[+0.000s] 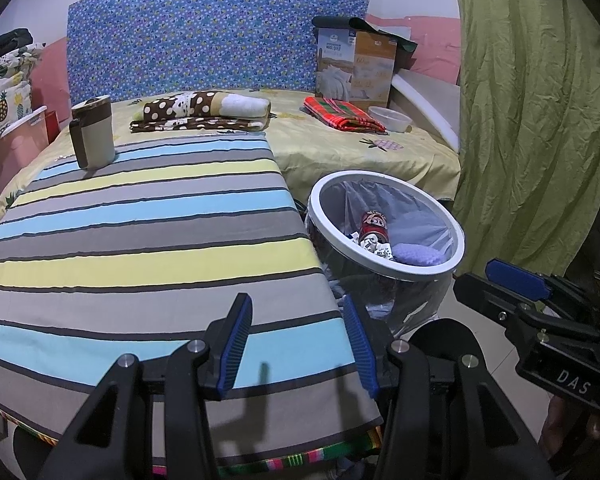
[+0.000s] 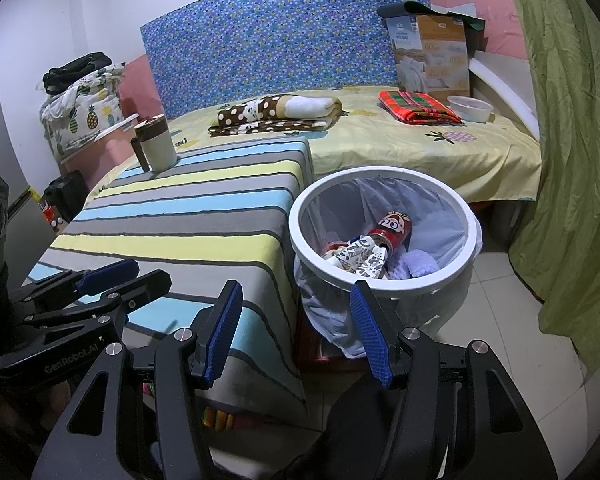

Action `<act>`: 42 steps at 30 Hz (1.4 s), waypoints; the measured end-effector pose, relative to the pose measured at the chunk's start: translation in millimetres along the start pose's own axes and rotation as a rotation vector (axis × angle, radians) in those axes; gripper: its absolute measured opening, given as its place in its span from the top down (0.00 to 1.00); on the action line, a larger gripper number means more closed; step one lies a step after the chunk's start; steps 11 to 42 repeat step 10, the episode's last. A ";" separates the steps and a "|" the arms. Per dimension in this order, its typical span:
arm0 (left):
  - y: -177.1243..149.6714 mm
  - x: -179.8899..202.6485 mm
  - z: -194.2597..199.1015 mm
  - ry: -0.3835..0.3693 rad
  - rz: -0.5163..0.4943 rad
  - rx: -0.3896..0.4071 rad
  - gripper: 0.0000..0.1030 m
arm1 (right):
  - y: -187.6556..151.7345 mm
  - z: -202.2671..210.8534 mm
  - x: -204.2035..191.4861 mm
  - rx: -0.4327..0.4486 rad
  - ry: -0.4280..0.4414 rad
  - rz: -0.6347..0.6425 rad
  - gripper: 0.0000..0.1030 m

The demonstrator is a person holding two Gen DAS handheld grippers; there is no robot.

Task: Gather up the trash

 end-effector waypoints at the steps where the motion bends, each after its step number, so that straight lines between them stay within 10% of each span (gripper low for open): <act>1: -0.2 -0.1 0.0 0.001 0.001 -0.001 0.52 | -0.4 0.1 -0.3 0.000 0.000 0.000 0.44; 42: 0.0 2.5 -1.0 -0.004 0.001 -0.002 0.52 | -0.8 0.0 -0.7 -0.002 0.000 -0.001 0.44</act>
Point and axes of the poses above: each gripper's, at about its wrist camera, not at the fingertips, and z roughly against the way its jaws point, x to its right, y to its top, the point moved 5 cm from there along -z, roughly the way its jaws point
